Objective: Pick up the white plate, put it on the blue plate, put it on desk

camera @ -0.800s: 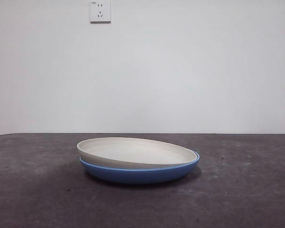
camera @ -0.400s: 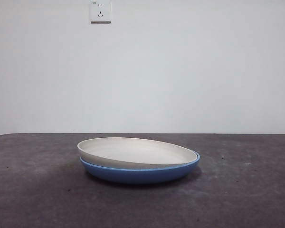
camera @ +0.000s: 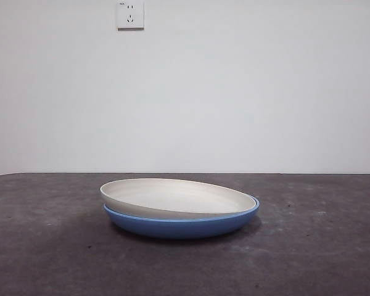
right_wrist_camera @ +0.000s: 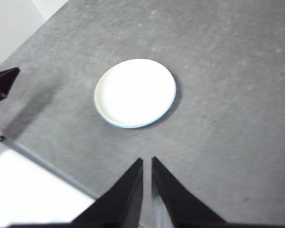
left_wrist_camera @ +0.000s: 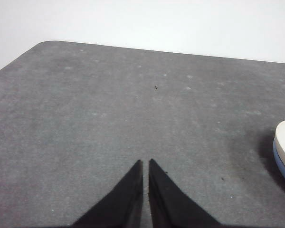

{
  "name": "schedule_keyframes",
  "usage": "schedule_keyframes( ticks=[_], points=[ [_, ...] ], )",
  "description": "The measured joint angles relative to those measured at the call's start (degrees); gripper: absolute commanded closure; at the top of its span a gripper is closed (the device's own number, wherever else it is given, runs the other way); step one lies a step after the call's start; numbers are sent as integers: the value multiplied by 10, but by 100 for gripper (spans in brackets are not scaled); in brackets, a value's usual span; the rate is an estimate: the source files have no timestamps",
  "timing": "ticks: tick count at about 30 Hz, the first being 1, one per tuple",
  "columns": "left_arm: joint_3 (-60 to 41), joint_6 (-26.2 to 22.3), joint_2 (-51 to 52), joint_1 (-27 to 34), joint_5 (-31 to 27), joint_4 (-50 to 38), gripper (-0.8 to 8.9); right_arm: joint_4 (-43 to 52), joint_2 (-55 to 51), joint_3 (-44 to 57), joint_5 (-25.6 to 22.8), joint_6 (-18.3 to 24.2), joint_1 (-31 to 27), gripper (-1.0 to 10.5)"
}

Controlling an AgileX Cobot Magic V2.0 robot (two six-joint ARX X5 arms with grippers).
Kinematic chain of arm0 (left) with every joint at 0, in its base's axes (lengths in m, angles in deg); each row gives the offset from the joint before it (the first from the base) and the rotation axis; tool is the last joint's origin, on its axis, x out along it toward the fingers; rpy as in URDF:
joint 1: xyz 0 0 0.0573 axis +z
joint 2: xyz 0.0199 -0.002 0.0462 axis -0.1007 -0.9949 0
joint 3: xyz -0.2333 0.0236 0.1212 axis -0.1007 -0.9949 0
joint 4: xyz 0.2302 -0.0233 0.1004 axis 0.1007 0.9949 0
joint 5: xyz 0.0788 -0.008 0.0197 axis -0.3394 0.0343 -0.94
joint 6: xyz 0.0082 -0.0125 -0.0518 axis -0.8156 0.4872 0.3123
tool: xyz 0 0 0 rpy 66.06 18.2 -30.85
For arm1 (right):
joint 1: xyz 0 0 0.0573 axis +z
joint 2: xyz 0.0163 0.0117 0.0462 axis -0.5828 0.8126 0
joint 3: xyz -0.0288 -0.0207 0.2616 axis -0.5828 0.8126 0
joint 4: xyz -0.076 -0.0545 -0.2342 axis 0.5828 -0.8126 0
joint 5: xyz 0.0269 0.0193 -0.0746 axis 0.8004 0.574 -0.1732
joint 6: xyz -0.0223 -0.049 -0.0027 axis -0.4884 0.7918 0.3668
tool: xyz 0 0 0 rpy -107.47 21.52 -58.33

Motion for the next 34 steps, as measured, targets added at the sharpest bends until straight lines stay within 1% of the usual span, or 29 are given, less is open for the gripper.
schedule_keyframes(
  ticks=[3,4,5,7,8,11,15,18,19,21,24,29,34],
  points=[
    [0,0,0,0,0,0,793,4,-5,10,-23,46,-43,918],
    [0,0,0,0,0,0,793,7,-12,24,-23,63,-62,918],
    [0,0,0,0,0,0,793,30,-25,49,-23,82,-85,919],
    [0,0,0,0,0,0,793,111,-55,101,-23,112,-133,918],
    [0,0,0,0,0,0,793,167,-74,136,-23,124,-158,918],
    [0,0,0,0,0,0,793,330,-137,259,-21,148,-224,919],
    [0,0,0,0,0,0,793,536,-205,447,1,159,-295,919],
    [0,0,0,0,0,0,793,654,-227,573,8,163,-333,919],
    [0,0,0,0,0,0,793,680,-233,606,9,163,-342,919],
    [0,0,0,0,0,0,793,711,-250,666,10,164,-357,918],
    [0,0,0,0,0,0,793,712,-276,718,12,165,-370,919],
    [0,0,0,0,0,0,793,730,-301,754,13,165,-381,919],
    [0,0,0,0,0,0,793,716,-304,754,6,165,-382,918]
  ],
)
